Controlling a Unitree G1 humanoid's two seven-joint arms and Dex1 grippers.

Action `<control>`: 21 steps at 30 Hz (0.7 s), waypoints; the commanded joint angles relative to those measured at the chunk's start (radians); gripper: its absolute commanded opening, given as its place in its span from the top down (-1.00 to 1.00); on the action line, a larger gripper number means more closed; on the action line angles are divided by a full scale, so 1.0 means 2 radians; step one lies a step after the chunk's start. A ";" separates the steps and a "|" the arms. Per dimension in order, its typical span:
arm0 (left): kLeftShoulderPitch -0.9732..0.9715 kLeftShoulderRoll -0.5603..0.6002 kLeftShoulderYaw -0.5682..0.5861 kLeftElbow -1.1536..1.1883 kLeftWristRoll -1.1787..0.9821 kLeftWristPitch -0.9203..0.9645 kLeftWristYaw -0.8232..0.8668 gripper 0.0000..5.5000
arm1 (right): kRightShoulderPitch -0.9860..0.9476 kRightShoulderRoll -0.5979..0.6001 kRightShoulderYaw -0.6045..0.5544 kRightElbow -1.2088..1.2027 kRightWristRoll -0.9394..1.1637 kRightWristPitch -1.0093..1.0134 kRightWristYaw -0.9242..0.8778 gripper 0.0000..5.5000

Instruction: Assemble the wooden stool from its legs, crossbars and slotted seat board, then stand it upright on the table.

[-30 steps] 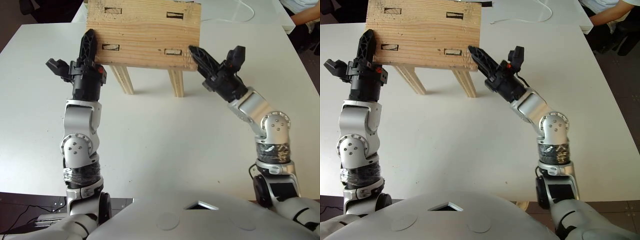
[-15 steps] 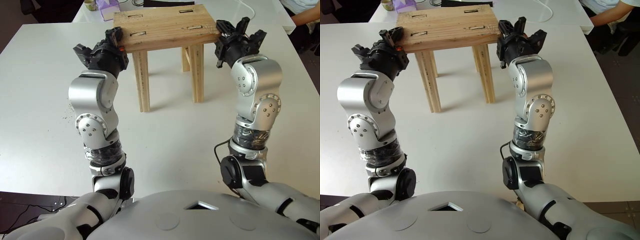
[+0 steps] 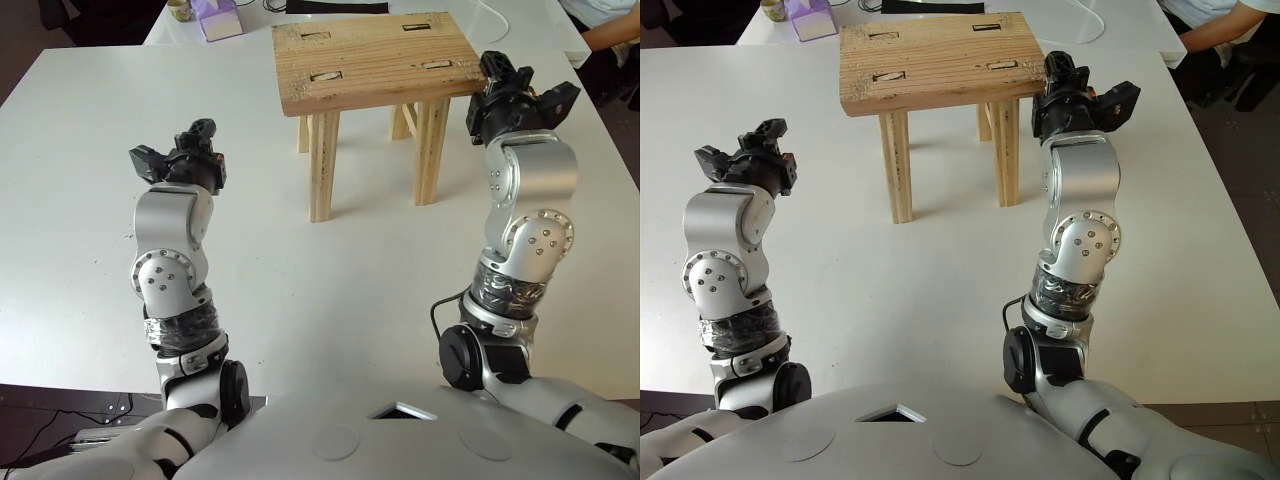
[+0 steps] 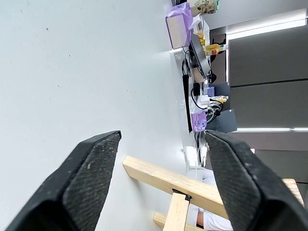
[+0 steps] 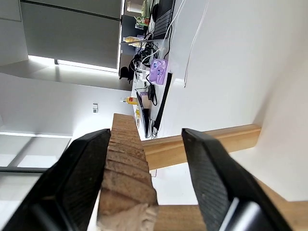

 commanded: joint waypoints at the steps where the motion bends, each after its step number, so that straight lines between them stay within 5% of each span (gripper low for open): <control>1: 0.012 0.026 0.009 0.006 0.052 0.020 -0.006 -0.46 | 0.005 -0.044 0.016 -0.022 -0.027 0.048 0.036 -0.27; 7: 0.073 0.058 0.015 0.007 0.188 0.029 -0.057 -0.57 | -0.002 -0.168 -0.019 -0.004 -0.147 0.067 0.144 -0.38; 12: 0.129 0.129 -0.072 -0.015 0.436 0.032 -0.115 -0.57 | 0.042 -0.261 0.011 0.058 -0.337 0.043 0.233 -0.38; 21: 0.104 0.057 -0.205 0.098 0.660 -0.067 -0.198 -0.57 | 0.079 -0.183 0.112 0.208 -0.516 -0.040 0.318 -0.38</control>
